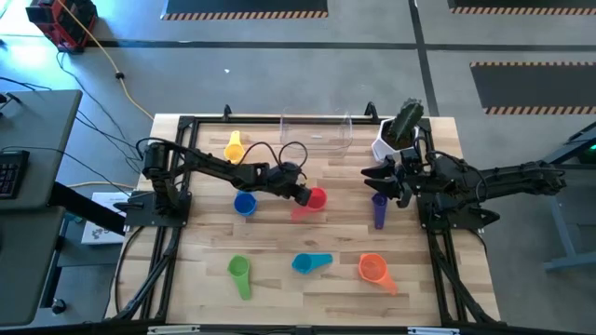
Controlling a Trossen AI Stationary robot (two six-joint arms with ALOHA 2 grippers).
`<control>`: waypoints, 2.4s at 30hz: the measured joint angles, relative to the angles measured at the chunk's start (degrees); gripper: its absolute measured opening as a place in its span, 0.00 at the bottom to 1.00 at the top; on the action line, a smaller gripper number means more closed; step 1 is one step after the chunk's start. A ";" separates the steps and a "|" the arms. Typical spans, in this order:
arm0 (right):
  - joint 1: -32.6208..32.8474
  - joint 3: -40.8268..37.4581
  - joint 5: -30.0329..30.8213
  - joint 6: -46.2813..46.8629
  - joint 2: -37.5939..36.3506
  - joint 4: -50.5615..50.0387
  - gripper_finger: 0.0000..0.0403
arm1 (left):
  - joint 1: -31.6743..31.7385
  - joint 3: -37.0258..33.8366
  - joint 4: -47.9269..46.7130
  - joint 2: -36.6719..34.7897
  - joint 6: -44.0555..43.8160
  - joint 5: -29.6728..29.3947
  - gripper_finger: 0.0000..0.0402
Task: Nest measuring cups in basket
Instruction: Stack the red measuring cup on top of the orange measuring cup
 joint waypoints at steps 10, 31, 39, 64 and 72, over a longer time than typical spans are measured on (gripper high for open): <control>-0.02 0.00 -0.01 1.03 0.00 -0.14 0.54 | 0.31 0.06 -3.47 0.07 4.78 0.43 0.16; -0.01 0.00 -0.02 11.07 0.00 -0.15 0.54 | -0.48 2.29 -2.84 -0.46 5.12 3.49 0.01; 0.00 0.00 1.85 12.41 0.00 -0.35 0.54 | -4.37 12.71 -10.62 -0.46 8.96 4.01 0.01; 0.00 0.00 2.33 10.86 0.02 -0.72 0.54 | -13.89 18.15 -28.15 4.73 9.44 -3.64 0.02; 0.00 0.00 2.34 10.88 0.07 -1.66 0.54 | -15.01 18.28 -26.65 6.85 7.11 -3.99 0.02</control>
